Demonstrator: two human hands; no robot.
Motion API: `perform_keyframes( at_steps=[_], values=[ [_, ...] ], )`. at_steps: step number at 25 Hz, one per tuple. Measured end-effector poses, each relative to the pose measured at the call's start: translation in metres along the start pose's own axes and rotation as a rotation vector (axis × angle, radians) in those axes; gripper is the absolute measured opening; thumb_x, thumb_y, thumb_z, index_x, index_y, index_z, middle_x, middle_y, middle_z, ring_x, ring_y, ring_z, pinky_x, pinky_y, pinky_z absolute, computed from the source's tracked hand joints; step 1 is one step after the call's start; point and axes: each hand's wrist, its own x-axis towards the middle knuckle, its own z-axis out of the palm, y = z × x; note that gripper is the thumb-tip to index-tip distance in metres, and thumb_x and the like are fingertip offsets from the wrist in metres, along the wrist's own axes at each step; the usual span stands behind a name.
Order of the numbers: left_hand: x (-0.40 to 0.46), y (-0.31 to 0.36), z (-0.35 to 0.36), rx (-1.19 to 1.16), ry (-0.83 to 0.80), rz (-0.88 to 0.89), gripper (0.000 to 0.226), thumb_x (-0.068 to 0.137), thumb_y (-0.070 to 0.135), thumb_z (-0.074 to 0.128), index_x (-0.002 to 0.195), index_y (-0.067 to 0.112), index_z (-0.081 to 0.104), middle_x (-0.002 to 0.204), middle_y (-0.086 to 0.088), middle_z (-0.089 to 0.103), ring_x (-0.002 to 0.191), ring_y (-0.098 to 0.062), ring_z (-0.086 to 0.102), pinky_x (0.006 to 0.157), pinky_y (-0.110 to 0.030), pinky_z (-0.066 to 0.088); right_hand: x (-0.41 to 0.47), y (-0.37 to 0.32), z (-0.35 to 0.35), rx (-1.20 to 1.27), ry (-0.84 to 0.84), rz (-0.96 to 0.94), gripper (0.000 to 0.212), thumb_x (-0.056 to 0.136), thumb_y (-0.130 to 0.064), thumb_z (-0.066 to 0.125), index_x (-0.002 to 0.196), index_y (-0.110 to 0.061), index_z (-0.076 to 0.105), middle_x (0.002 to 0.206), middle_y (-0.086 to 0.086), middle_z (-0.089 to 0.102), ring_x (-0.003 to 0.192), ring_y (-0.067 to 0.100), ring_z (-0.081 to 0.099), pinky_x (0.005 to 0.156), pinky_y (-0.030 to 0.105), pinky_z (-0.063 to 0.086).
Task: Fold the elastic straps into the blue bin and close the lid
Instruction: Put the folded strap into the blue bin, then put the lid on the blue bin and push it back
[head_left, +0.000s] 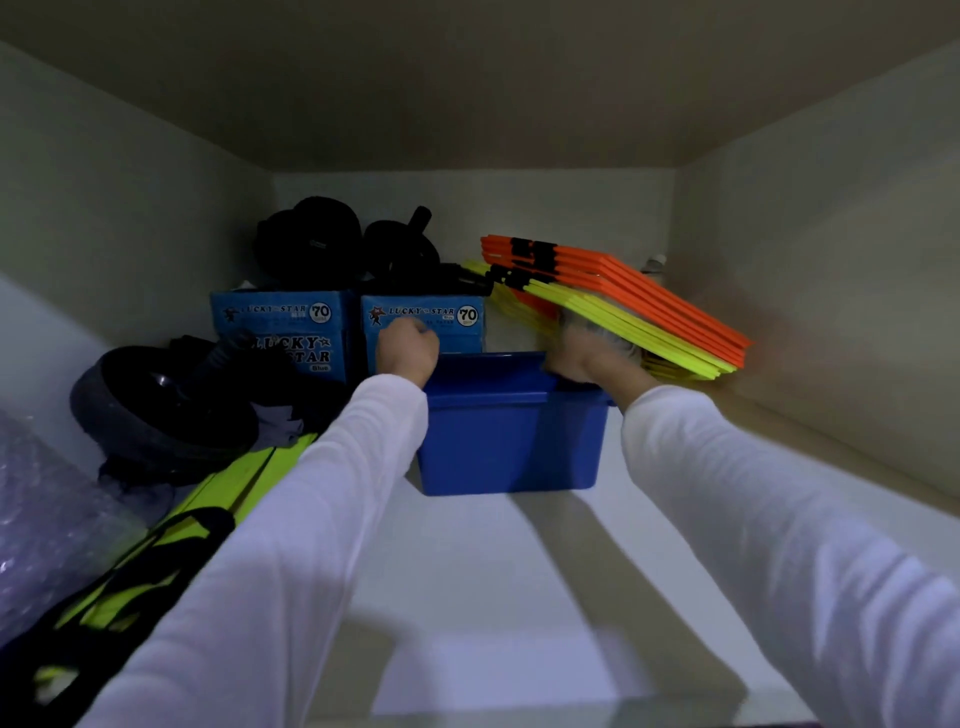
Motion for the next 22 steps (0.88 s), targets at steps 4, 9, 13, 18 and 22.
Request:
perform_keyframes(
  at_steps=[4,9,13,18,22],
  values=[
    [-0.044,0.045,-0.014,-0.242,0.060,0.251,0.029,0.096,0.011,0.044,0.107,-0.001,0.068,0.111,-0.019,0.069,0.100,-0.028,0.063,0.080,-0.021,0.043,-0.042,0.006,-0.035,0.410,0.345,-0.035,0.022,0.088,-0.016,0.052,0.086,-0.002,0.069,0.086,0.017,0.065,0.083,0.025,0.060,0.062,0.028,0.043],
    [-0.102,0.127,-0.044,-0.397,0.132,0.505,0.029,0.097,0.019,0.045,0.108,0.004,0.067,0.094,-0.008,0.068,0.086,-0.016,0.059,0.075,-0.020,0.043,-0.111,0.013,-0.118,0.653,0.797,-0.099,0.029,0.091,-0.017,0.051,0.089,0.005,0.071,0.088,0.025,0.070,0.084,0.030,0.064,0.075,0.036,0.047],
    [-0.130,0.188,-0.074,-0.474,0.273,0.622,0.028,0.097,0.018,0.046,0.116,0.005,0.061,0.106,-0.009,0.065,0.089,-0.010,0.054,0.076,-0.014,0.040,-0.144,0.018,-0.173,0.916,0.930,-0.116,0.019,0.090,-0.016,0.052,0.081,-0.008,0.067,0.075,0.009,0.063,0.074,0.019,0.055,0.069,0.031,0.043],
    [-0.149,0.255,-0.111,-0.587,0.298,0.643,0.040,0.098,0.021,0.044,0.135,0.007,0.048,0.133,-0.011,0.054,0.116,-0.019,0.054,0.100,-0.029,0.043,-0.184,0.019,-0.237,0.989,1.058,-0.195,0.026,0.094,-0.016,0.051,0.111,0.001,0.061,0.103,0.013,0.064,0.090,0.012,0.052,0.076,0.017,0.037],
    [-0.154,0.292,-0.130,-0.598,0.276,0.651,0.052,0.101,0.025,0.036,0.149,0.012,0.025,0.155,-0.007,0.031,0.143,-0.019,0.029,0.118,-0.030,0.022,-0.191,0.016,-0.276,1.025,1.020,-0.219,0.046,0.094,-0.025,0.052,0.136,-0.006,0.043,0.126,0.012,0.056,0.110,0.018,0.053,0.094,0.024,0.039]
  ],
)
